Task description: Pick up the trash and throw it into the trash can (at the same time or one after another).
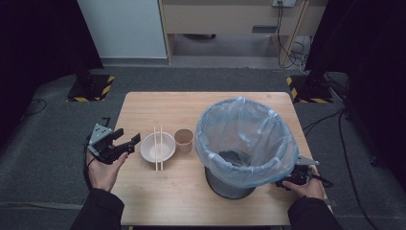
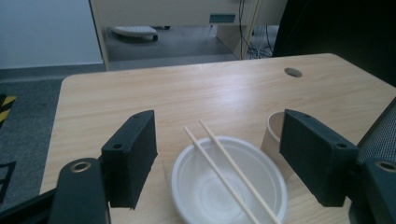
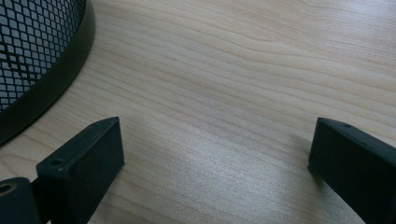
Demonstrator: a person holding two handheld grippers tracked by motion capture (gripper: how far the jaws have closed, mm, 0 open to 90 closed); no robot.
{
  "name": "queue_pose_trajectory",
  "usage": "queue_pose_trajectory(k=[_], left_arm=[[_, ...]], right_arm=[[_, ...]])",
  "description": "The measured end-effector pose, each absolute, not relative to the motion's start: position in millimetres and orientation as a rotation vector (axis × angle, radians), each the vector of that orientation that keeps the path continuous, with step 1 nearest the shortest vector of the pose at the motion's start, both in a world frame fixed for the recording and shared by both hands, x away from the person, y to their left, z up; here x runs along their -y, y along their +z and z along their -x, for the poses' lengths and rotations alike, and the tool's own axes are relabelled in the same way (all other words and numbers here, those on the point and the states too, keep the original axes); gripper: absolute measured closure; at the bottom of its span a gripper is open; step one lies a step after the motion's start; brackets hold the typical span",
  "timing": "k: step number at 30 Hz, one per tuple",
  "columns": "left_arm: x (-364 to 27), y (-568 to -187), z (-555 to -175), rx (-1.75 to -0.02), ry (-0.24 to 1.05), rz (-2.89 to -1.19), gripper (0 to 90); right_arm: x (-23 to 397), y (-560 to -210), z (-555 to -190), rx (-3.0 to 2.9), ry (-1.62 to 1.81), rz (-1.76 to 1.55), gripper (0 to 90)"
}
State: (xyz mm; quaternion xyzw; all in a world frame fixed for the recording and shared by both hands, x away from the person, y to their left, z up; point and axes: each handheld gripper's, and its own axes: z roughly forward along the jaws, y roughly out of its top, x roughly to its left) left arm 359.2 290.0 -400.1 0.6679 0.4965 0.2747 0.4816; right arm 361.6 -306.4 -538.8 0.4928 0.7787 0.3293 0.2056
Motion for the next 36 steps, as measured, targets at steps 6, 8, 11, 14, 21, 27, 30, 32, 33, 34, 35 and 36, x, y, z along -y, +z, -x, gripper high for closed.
queue_pose_trajectory(k=[6, 8, 11, 14, 21, 27, 30, 32, 33, 34, 35, 36], left_arm=[[-277, -404, -369, -1.212, 0.678, -1.638, 30.7], [-274, -408, -371, -1.217, 0.673, -1.644, 31.6], [-267, -418, -377, -1.228, 0.656, -1.668, 35.6], [-257, -435, -384, -1.258, 0.635, -1.707, 38.3], [-248, -461, -395, -1.318, 0.623, -1.786, 48.4], [-244, -478, -404, -1.369, 0.586, -1.825, 54.4], [-244, -484, -406, -1.392, 0.565, -1.832, 57.3], [-245, -486, -407, -1.408, 0.558, -1.84, 58.7], [-245, -487, -407, -1.413, 0.555, -1.844, 59.2], [-245, -488, -407, -1.417, 0.552, -1.849, 60.1], [-245, -489, -408, -1.42, 0.546, -1.849, 60.8], [-245, -489, -408, -1.425, 0.544, -1.851, 62.0]], right_arm=[[306, -539, -362, -2.17, 0.918, -1.373, 3.5], [306, -539, -362, -2.17, 0.918, -1.373, 3.5], [306, -539, -362, -2.171, 0.918, -1.372, 3.5], [306, -539, -362, -2.17, 0.918, -1.372, 3.5], [306, -539, -361, -2.171, 0.919, -1.372, 3.5], [305, -539, -361, -2.178, 0.92, -1.362, 3.7], [305, -539, -361, -2.18, 0.922, -1.36, 3.7], [305, -539, -362, -2.181, 0.921, -1.359, 3.7], [305, -539, -362, -2.182, 0.922, -1.358, 3.7], [305, -539, -362, -2.186, 0.92, -1.357, 3.7], [305, -539, -362, -2.184, 0.921, -1.357, 3.7], [305, -539, -362, -2.187, 0.92, -1.356, 3.7]])
